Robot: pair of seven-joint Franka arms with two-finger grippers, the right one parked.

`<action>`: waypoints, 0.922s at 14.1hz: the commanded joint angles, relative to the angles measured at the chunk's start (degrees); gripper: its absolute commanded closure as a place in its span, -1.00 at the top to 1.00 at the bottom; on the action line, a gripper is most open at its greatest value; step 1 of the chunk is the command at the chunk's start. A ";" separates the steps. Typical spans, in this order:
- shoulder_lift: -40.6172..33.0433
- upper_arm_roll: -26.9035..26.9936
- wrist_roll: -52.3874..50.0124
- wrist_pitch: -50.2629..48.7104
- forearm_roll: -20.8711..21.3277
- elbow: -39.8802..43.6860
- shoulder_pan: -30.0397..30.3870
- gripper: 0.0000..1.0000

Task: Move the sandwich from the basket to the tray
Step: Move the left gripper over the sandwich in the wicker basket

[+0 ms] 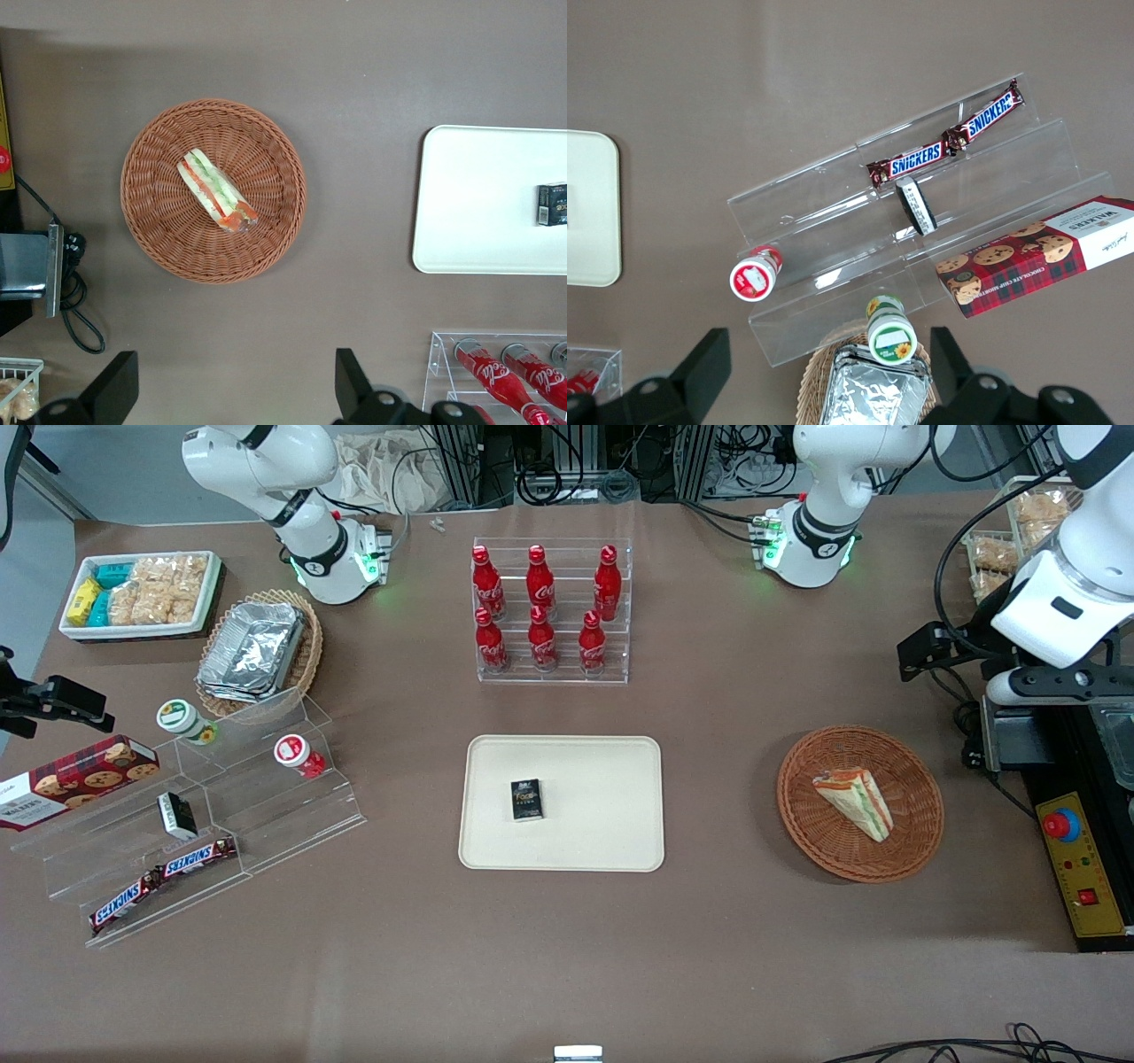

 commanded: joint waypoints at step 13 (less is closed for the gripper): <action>2.38 -0.33 -13.75 -0.44 0.99 -0.93 0.34 1.00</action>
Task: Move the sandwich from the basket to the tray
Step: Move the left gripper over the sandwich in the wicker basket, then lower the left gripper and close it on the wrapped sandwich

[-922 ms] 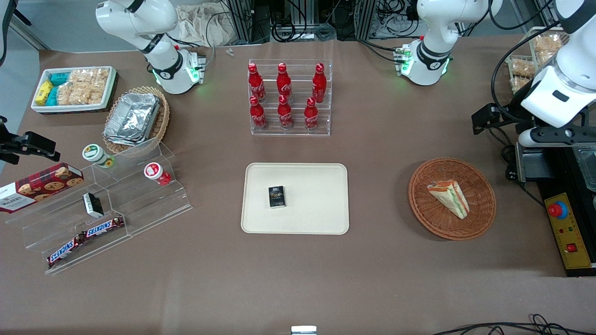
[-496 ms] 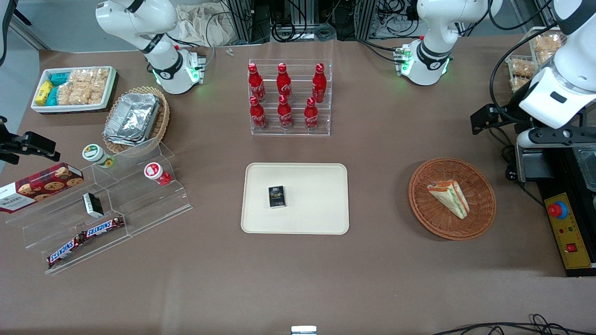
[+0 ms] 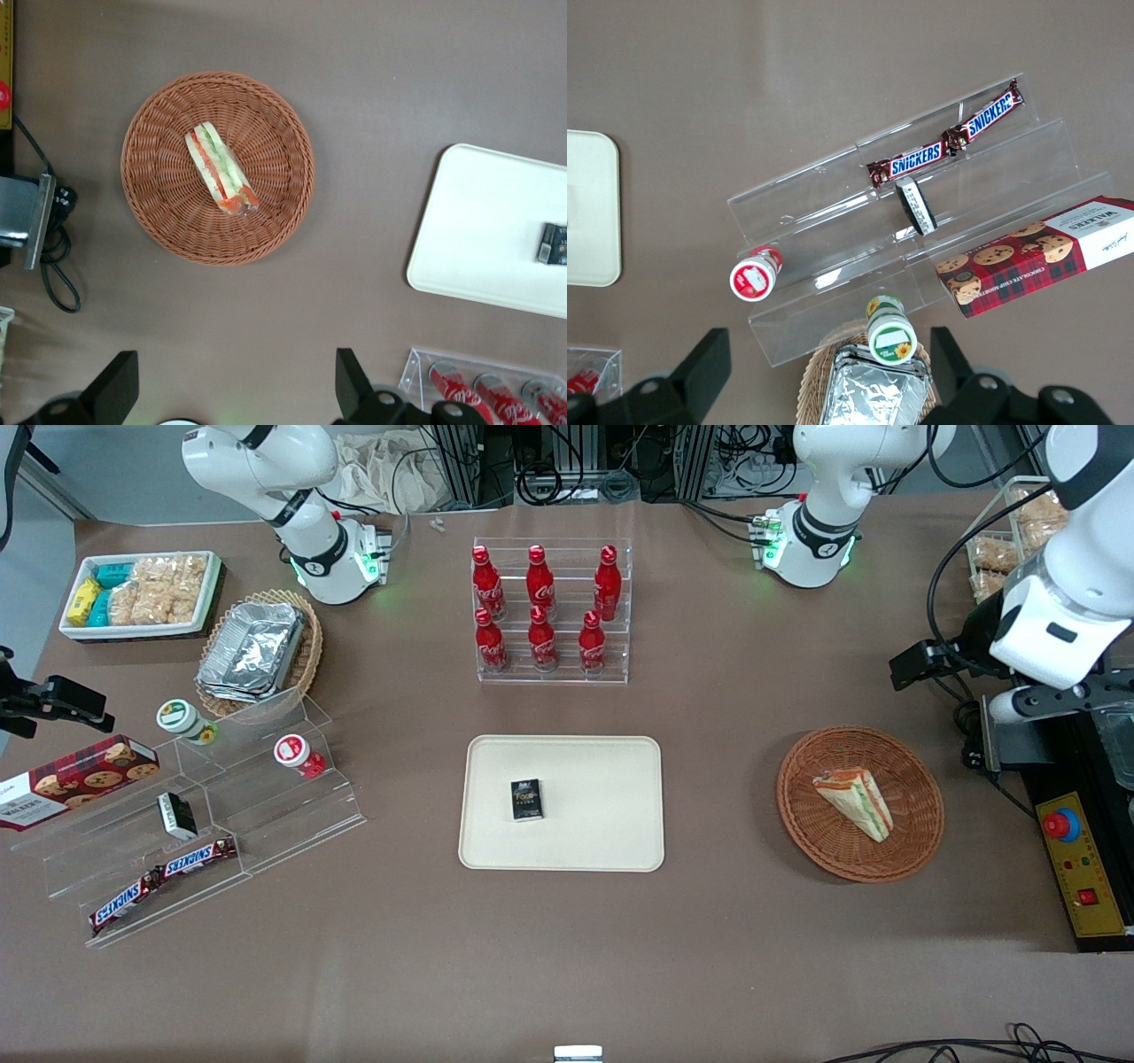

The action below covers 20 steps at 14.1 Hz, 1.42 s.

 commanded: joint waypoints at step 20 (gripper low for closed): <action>13.58 0.66 -23.26 46.71 1.10 -28.38 4.01 1.00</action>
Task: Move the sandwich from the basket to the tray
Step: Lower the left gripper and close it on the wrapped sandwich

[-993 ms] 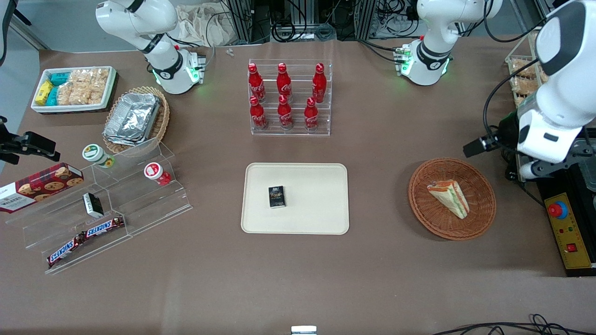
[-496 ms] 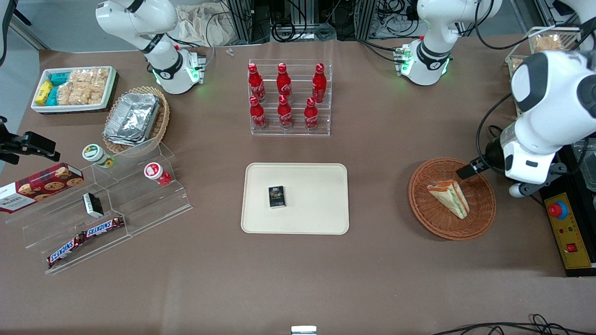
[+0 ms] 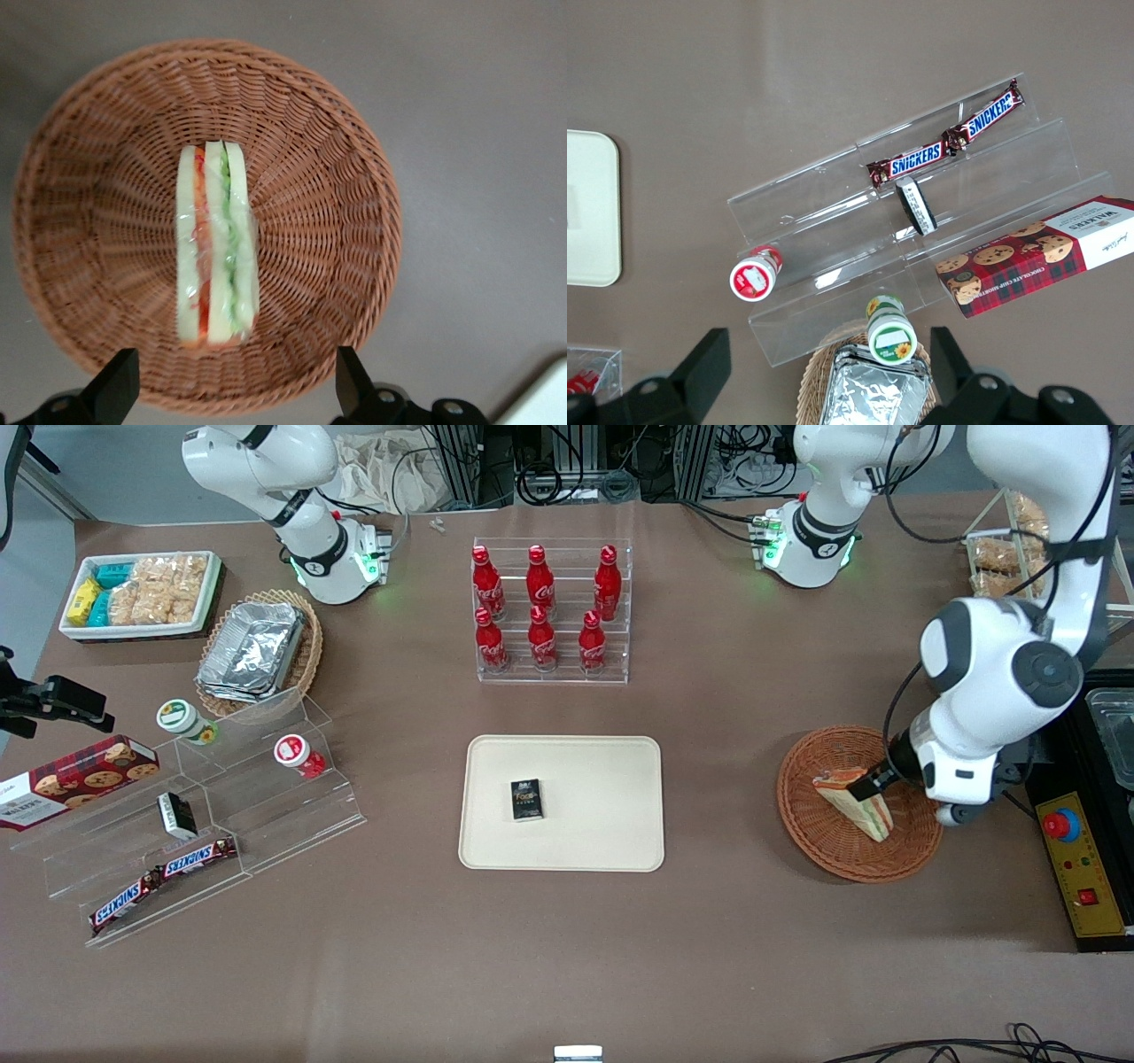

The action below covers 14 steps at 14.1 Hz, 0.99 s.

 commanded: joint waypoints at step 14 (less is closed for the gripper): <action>3.30 0.08 -6.91 5.88 1.93 0.64 0.06 1.00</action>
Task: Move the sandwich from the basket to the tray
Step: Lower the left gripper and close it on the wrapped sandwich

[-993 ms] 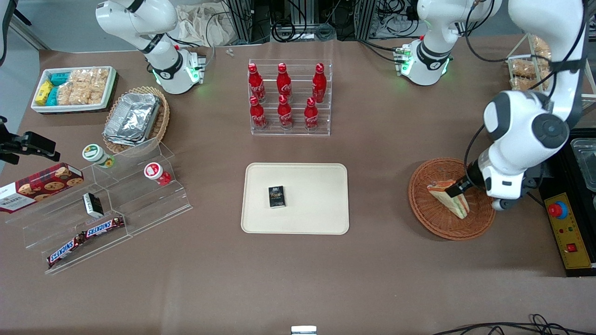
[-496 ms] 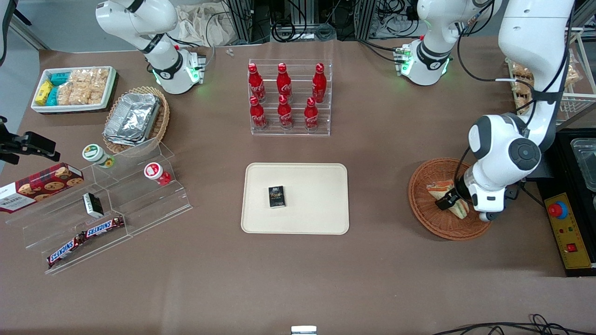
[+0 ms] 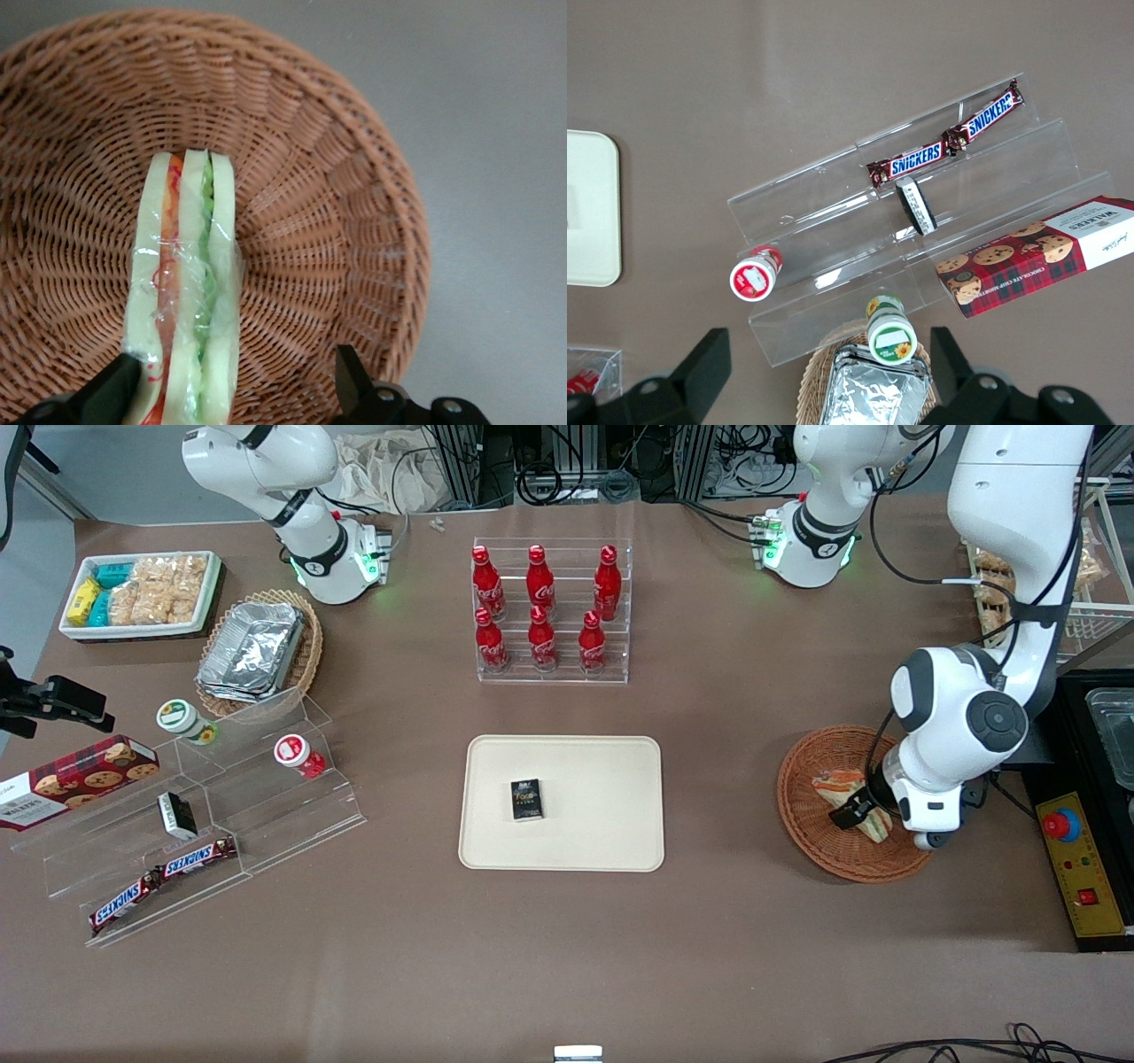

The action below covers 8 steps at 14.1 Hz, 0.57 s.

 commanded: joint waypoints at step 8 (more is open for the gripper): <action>-8.06 -0.04 -1.63 -11.70 5.01 0.84 0.13 1.00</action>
